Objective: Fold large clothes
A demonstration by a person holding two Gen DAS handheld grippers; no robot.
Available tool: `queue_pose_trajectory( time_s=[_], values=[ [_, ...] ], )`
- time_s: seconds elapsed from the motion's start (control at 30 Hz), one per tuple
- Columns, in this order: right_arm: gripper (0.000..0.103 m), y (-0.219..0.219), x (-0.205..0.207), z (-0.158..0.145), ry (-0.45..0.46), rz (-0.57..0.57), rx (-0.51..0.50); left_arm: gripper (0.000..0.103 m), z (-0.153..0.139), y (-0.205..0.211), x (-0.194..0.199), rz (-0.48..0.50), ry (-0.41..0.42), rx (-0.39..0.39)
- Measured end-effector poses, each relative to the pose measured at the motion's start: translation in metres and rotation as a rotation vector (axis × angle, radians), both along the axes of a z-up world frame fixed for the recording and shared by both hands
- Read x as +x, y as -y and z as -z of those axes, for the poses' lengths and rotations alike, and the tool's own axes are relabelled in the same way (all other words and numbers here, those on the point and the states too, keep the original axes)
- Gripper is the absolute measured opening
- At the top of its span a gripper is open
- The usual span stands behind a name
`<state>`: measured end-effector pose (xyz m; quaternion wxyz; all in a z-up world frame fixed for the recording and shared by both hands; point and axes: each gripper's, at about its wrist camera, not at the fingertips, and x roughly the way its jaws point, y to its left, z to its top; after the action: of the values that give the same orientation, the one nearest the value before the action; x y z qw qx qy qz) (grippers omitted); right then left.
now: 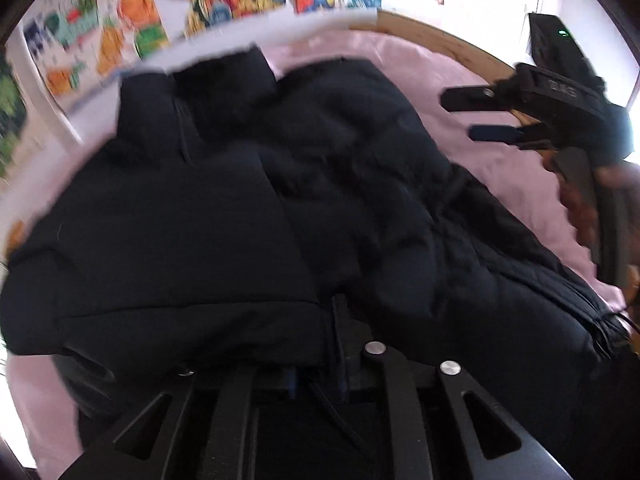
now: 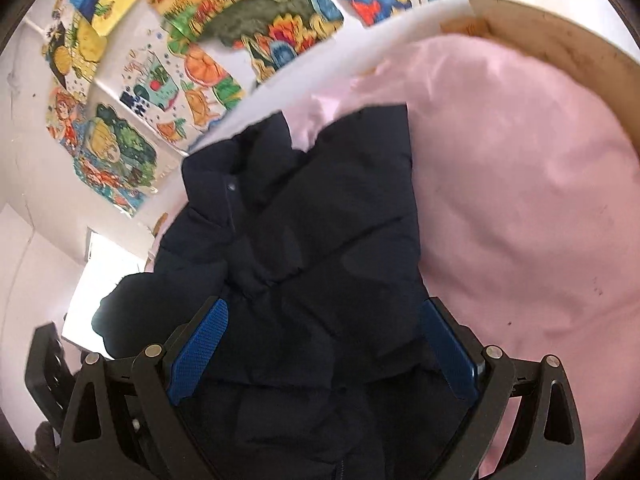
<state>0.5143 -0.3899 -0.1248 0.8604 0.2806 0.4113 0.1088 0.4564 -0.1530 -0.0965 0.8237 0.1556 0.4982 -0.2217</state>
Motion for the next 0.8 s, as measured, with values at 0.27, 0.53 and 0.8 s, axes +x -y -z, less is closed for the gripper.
queue_pose_trajectory(
  time_s=[0.27, 0.53, 0.8],
  values=[
    [0.095, -0.035, 0.011, 0.006, -0.013, -0.087, -0.044, 0.084, -0.026, -0.04, -0.038, 0.038, -0.073, -0.145],
    [0.095, -0.108, -0.004, -0.031, 0.122, -0.293, -0.222, 0.087, -0.081, -0.107, -0.067, -0.123, 0.056, -0.177],
    [0.095, -0.197, -0.054, -0.054, 0.379, -0.516, -0.553, 0.093, -0.095, -0.195, -0.05, -0.635, 0.219, -0.151]
  ],
)
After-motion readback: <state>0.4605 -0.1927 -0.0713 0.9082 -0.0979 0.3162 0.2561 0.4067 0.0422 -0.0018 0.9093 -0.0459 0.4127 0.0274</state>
